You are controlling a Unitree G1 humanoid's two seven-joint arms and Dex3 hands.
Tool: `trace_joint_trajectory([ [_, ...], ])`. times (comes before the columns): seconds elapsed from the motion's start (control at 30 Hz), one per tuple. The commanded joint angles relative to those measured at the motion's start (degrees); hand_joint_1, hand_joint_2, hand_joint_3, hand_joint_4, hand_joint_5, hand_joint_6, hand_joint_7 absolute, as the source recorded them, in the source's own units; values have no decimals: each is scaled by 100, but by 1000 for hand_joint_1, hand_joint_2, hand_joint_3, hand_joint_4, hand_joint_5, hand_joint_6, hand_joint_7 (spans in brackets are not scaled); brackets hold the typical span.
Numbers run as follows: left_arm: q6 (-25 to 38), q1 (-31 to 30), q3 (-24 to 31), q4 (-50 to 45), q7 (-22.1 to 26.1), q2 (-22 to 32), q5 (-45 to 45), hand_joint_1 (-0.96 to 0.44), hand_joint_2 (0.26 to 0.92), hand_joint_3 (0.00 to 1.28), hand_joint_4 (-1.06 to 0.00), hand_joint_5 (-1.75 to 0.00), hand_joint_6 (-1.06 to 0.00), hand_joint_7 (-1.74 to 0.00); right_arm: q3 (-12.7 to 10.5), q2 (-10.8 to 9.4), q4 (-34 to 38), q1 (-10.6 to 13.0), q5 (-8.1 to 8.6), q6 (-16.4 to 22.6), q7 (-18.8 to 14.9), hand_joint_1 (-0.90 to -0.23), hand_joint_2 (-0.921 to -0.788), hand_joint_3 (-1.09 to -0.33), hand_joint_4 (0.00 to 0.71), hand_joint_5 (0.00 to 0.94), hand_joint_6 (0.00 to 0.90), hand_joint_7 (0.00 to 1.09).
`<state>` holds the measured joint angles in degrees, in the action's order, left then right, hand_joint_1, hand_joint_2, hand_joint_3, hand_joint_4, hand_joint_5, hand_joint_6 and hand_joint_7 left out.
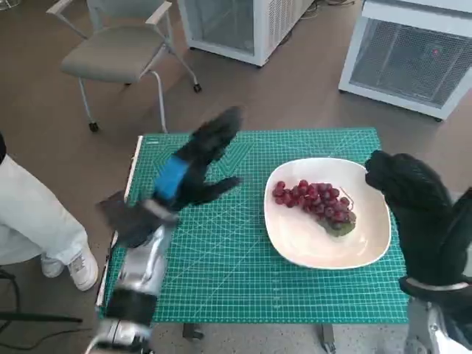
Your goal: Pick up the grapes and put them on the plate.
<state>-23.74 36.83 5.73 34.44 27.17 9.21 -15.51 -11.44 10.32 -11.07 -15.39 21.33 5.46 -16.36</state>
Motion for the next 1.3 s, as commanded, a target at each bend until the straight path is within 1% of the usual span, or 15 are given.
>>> trace_joint_trajectory([
  [0.03,201,-374,165,-368,142,-5,-276,-541,921,156,-251,-15,-319,-4,16,48,112,-11,65,-115,-75,-320,-921,-597,409,872,263,1022],
  [0.27,208,-740,218,-639,163,-11,-277,-521,921,162,-282,-22,-320,-3,4,75,216,-79,132,-130,-150,-322,-921,-597,411,880,263,1022],
  [0.47,228,-873,212,-795,132,3,-220,-511,921,167,-304,-24,-325,-5,10,93,291,-134,141,-132,-178,-321,-921,-598,409,886,264,1023],
  [0.8,104,-930,225,-824,123,84,-85,-557,921,186,-365,-33,-335,-7,21,94,372,-215,164,-171,-199,-317,-921,-600,405,891,265,1022],
  [1.3,88,-944,275,-842,233,84,-148,-543,921,192,-376,-20,-338,-5,42,82,405,-252,147,-152,-239,-316,-921,-602,402,896,266,1021],
])
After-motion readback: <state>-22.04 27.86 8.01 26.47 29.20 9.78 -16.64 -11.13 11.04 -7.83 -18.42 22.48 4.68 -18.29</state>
